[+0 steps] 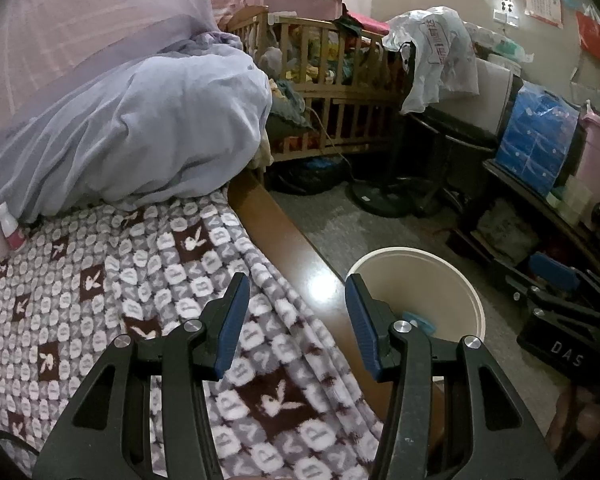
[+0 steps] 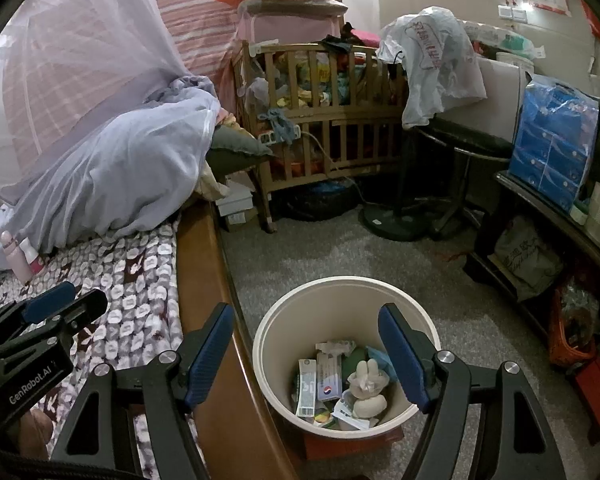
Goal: Collect trash
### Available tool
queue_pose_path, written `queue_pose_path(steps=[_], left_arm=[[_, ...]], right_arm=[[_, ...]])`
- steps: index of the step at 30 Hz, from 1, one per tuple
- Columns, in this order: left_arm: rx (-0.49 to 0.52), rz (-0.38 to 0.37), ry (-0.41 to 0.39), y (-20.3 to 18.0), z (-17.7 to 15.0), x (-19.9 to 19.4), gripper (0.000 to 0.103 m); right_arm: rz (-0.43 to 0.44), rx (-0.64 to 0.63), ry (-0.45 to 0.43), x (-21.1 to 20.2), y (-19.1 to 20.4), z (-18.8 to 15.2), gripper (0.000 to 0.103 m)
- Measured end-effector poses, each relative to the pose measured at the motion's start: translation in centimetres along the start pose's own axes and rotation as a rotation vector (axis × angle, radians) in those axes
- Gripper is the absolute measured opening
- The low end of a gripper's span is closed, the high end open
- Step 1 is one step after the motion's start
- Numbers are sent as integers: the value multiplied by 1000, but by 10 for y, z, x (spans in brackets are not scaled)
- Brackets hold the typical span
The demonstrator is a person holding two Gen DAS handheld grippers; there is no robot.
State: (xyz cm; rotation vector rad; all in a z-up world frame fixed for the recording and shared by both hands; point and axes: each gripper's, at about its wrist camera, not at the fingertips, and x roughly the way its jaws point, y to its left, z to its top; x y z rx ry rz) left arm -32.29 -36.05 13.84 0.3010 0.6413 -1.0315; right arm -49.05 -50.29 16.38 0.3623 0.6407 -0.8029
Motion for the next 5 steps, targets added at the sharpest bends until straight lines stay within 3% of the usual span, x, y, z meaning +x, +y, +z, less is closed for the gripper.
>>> queue_pose_path(steps=[5], left_arm=[[-6,-8,9,10,-3,0,48]], right_arm=[[4,-11,14,2,5,-1,72]])
